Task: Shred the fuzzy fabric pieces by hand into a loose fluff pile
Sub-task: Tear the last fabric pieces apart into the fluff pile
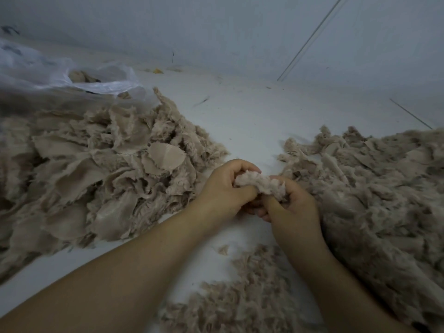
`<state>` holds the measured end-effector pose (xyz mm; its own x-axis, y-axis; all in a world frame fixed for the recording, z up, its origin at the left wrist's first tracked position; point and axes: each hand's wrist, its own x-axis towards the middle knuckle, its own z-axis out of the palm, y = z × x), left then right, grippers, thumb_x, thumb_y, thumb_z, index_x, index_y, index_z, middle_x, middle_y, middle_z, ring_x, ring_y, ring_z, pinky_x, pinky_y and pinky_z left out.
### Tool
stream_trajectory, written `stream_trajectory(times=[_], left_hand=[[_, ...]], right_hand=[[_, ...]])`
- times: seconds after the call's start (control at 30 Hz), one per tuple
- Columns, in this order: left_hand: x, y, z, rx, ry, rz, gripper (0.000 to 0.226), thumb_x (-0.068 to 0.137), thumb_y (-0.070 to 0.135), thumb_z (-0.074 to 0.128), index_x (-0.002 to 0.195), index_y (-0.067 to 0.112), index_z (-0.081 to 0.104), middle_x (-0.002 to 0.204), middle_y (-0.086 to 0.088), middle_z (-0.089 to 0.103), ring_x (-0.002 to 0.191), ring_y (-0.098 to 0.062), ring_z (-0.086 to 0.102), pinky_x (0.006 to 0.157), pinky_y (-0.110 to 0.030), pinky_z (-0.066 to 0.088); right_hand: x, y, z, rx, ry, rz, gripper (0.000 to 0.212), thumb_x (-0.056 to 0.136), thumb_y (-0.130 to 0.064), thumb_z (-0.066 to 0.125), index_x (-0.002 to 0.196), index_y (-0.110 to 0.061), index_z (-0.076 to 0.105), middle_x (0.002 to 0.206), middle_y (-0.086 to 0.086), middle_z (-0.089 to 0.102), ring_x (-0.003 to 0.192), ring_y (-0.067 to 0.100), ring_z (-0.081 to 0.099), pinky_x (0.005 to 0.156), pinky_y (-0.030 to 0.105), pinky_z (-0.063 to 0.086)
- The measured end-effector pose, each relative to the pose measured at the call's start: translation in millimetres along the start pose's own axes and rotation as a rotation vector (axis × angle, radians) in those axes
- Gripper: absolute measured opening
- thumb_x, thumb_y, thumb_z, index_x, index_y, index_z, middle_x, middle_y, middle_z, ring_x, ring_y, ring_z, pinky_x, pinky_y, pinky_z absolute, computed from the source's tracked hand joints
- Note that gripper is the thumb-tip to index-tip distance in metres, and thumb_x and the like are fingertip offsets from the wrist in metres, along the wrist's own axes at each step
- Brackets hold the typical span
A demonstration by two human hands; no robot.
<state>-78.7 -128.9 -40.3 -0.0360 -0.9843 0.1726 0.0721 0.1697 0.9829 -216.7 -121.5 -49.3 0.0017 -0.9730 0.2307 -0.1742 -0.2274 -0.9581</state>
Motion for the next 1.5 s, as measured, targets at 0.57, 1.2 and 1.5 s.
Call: stream_trajectory(times=[0.57, 1.2, 1.5], left_hand=[[5, 3, -8, -0.025, 0.318, 0.196, 0.027, 0.093, -0.002, 0.058, 0.072, 0.015, 0.053, 0.049, 0.007, 0.048, 0.039, -0.003, 0.036, 0.041, -0.016, 0.030], [-9, 4, -1, 0.608, 0.344, 0.554, 0.011, 0.081, 0.008, 0.067, 0.092, 0.011, 0.068, 0.087, 0.004, 0.063, 0.079, -0.010, 0.058, 0.069, -0.028, 0.051], [-13, 9, 1, 0.462, 0.151, 0.569, 0.023, 0.071, -0.007, 0.053, 0.080, 0.001, 0.073, 0.077, -0.007, 0.065, 0.074, -0.017, 0.061, 0.064, -0.026, 0.048]], right_hand=[[4, 8, -5, -0.161, 0.160, 0.005, 0.042, 0.099, -0.011, 0.051, 0.060, -0.021, 0.037, 0.046, -0.009, 0.029, 0.042, 0.006, 0.022, 0.045, 0.024, 0.024], [-4, -5, 0, -0.084, 0.080, -0.186, 0.024, 0.089, -0.039, 0.069, 0.073, -0.021, 0.072, 0.075, -0.005, 0.069, 0.072, 0.011, 0.065, 0.068, 0.033, 0.055], [-1, -3, -2, 0.105, 0.030, -0.049, 0.031, 0.098, -0.016, 0.058, 0.071, -0.002, 0.065, 0.048, 0.000, 0.056, 0.044, 0.010, 0.055, 0.046, 0.023, 0.045]])
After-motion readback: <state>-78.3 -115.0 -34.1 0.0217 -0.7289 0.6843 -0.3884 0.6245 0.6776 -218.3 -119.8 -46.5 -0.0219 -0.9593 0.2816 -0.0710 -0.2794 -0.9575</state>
